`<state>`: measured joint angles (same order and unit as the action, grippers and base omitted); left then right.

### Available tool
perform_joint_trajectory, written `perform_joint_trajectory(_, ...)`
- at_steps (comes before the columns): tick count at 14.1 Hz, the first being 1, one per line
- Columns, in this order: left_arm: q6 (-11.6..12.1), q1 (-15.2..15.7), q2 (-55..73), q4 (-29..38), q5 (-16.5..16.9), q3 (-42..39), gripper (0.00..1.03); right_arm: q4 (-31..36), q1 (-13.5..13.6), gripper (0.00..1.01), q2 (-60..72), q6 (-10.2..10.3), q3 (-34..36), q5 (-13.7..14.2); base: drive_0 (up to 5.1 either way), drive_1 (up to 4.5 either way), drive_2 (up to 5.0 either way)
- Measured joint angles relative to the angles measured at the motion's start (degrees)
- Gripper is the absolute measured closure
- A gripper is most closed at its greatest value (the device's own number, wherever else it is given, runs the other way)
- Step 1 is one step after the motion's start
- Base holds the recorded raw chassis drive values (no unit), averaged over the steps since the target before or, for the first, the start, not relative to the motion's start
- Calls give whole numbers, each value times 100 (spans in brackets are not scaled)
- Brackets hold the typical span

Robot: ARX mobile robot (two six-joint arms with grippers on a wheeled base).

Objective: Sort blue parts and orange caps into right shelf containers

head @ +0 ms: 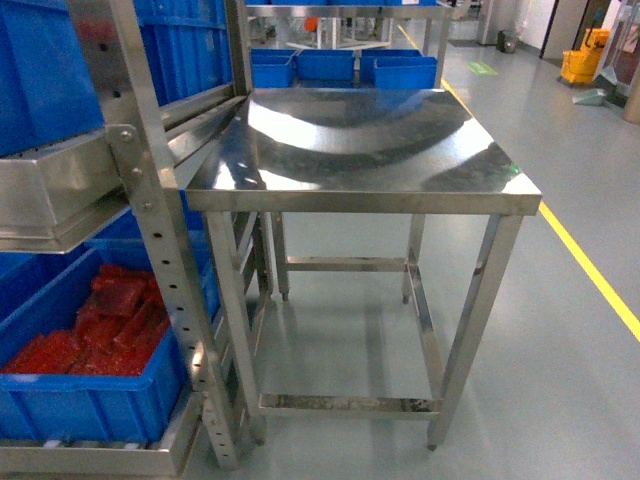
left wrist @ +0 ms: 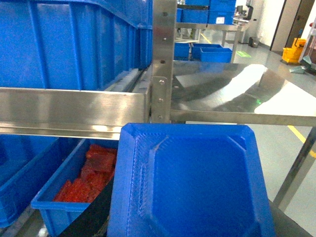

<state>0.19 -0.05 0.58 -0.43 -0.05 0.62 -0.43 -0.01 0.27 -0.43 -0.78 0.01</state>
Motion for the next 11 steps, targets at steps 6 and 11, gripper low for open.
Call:
perform_joint_trajectory(6,0,0,0,4,2,0,60,7,0,57,0,0,2,-2,13,446,-420)
perform_joint_trajectory(11,0,0,0,0,0,0,60,4,0,57,0,0,2,-2,13,446,-420)
